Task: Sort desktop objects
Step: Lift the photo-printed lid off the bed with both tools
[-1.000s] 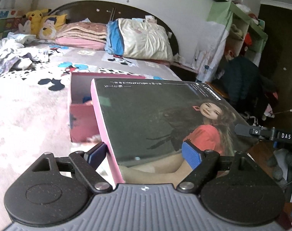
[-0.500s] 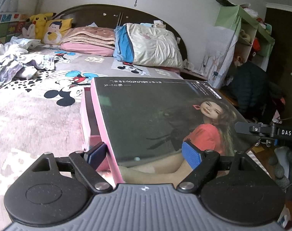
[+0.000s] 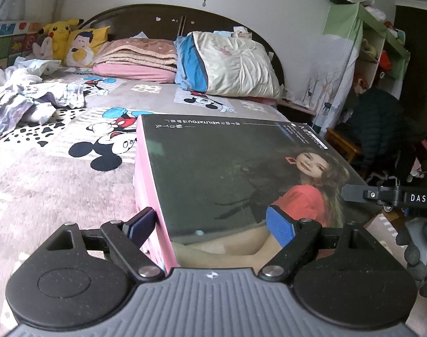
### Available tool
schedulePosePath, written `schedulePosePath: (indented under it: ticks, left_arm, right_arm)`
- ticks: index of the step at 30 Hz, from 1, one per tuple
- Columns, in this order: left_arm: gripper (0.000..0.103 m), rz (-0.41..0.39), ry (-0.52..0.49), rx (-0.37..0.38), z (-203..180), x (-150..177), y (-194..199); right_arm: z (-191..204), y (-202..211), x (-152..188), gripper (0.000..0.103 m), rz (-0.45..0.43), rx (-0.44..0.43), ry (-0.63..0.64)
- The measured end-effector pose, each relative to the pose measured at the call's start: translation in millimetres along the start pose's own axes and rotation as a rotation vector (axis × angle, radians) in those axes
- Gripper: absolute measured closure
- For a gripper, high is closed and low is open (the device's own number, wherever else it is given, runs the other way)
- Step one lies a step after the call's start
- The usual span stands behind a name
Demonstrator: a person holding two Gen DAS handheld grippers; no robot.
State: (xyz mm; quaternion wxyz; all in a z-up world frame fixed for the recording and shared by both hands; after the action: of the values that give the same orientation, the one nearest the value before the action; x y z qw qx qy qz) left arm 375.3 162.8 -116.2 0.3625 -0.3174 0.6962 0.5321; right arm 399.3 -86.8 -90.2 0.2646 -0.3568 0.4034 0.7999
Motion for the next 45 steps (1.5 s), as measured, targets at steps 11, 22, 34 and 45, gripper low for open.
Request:
schedulePosePath:
  ticks: [11,22,34,45]
  left_arm:
    - [0.018,0.009,0.037,0.027,25.6,-11.9,-40.1]
    - [0.018,0.032,0.087,0.022,40.1,-6.8,-60.4]
    - [0.017,0.026,0.164,-0.012,41.4,0.1,-71.8]
    - [0.017,-0.031,0.192,-0.055,36.0,4.9,-56.6]
  right_arm:
    - [-3.2,-36.0,-17.3,0.014,0.003,0.058,0.020]
    - [-5.3,-58.6,-16.9,0.014,0.030,0.092,0.059]
    - [-23.4,-64.0,-15.1,0.014,0.006,0.132,0.027]
    - [-26.5,-44.4,-21.0,0.014,-0.096,0.117,-0.027]
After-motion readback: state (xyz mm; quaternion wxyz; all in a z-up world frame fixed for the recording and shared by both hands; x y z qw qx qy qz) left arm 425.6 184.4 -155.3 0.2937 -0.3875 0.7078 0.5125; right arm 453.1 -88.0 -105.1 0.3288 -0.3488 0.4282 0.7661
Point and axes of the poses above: each gripper's, at about its wrist camera, not at the fingertips, and y roughly against the way its jaws point, z to its left, x to its underside, the point moved 10 cm from there along -y, roughly the way its jaws point, and after that the axes turned 3 degrees about -y, right-handed, at the moved point
